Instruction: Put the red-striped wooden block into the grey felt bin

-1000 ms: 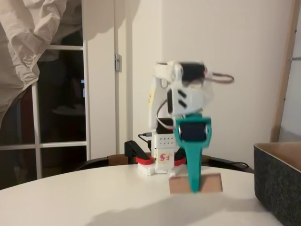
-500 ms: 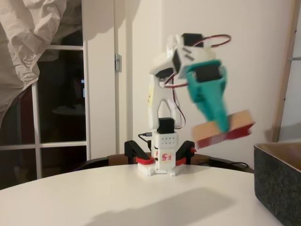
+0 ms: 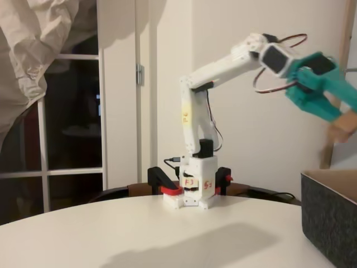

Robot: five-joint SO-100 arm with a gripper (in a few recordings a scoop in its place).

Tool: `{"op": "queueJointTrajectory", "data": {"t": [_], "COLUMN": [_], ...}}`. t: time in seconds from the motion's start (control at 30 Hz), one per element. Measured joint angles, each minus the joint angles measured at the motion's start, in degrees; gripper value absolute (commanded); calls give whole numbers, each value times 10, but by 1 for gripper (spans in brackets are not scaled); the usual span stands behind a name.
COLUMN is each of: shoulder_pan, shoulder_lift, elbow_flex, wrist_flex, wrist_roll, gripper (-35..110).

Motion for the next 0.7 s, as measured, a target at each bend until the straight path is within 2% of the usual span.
{"op": "queueJointTrajectory", "data": {"t": [0.27,0.47,0.7], "shoulder_pan": [-83,-83,-83], "shoulder_lift": [-99,-116,-106], "elbow_flex": [0,0,0], "wrist_flex": [4,24,61], "wrist_roll": [-115,-139,-163], "gripper": [4,26,30]}}
